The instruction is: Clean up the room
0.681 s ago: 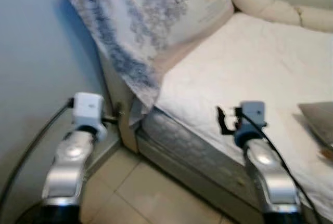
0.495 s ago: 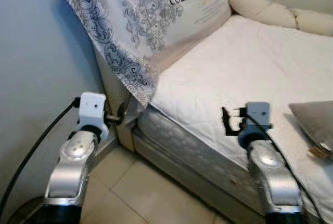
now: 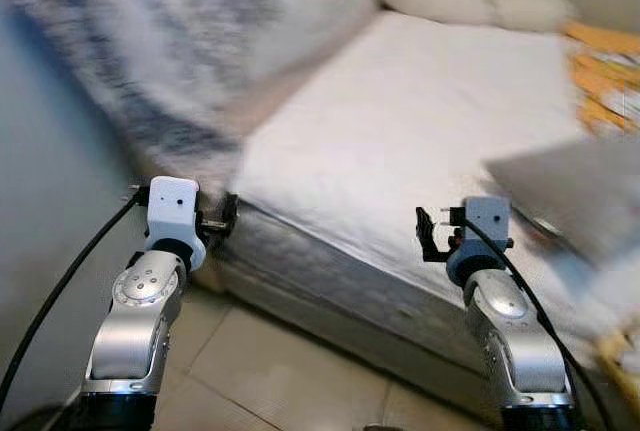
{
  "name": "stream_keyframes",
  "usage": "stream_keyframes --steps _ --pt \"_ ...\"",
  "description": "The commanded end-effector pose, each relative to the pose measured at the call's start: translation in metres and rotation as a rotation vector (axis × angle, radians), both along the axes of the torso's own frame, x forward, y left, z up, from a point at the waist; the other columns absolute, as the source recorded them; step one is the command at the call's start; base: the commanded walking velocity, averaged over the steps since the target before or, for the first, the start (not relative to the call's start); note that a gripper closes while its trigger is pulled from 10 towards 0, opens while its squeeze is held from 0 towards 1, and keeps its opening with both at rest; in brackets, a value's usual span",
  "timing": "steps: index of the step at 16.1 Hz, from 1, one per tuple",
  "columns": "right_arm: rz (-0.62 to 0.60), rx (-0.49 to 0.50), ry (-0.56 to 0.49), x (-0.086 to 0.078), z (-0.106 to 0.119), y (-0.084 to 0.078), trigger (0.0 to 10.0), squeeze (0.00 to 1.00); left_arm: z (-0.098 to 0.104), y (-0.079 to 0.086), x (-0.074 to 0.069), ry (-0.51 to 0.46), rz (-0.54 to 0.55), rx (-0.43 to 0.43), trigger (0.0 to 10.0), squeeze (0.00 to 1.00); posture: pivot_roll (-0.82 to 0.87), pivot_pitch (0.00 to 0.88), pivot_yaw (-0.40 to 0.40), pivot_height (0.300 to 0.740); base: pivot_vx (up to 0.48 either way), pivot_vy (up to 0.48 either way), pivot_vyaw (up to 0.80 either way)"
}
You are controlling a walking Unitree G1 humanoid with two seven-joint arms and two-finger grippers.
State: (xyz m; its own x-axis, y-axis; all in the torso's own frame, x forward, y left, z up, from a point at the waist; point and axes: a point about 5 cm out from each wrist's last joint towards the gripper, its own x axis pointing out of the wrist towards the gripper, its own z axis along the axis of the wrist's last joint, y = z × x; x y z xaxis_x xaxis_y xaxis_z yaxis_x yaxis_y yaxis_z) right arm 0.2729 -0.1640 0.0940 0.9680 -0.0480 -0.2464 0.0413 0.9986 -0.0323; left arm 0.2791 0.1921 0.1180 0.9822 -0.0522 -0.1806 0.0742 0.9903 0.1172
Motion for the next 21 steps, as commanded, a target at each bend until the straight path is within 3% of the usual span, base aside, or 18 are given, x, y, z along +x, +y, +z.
stream_keyframes --steps 1,11,15,18,21 --pt "-0.029 -0.010 -0.005 0.0021 0.0018 -0.0049 10.0 0.00 0.0037 0.0005 0.0015 -0.013 0.005 0.002 10.0 0.00 -0.08 0.000 0.007 0.740 0.000 0.000 -0.80" --pt "-0.033 -0.019 -0.015 0.0018 0.0025 -0.0047 10.0 0.00 0.0064 -0.0014 0.0018 -0.034 0.006 0.011 10.0 0.00 -0.07 0.000 0.002 0.740 0.000 -0.027 -0.77" --pt "-0.027 -0.024 -0.033 0.0024 0.0049 -0.0039 10.0 0.00 0.0059 -0.0032 0.0019 -0.040 0.005 0.001 10.0 0.00 -0.07 0.000 0.002 0.740 0.000 -0.356 0.00" --pt "-0.017 -0.055 -0.046 0.0030 0.0063 -0.0039 10.0 0.00 0.0051 -0.0011 0.0026 -0.035 0.027 -0.010 10.0 0.00 -0.08 0.000 0.002 0.740 0.000 0.000 0.00" --pt "-0.041 -0.016 -0.029 0.0030 0.0040 -0.0053 10.0 0.00 0.0049 -0.0017 0.0023 -0.041 0.020 -0.011 10.0 0.00 -0.08 0.000 0.002 0.740 0.000 0.000 -0.52"
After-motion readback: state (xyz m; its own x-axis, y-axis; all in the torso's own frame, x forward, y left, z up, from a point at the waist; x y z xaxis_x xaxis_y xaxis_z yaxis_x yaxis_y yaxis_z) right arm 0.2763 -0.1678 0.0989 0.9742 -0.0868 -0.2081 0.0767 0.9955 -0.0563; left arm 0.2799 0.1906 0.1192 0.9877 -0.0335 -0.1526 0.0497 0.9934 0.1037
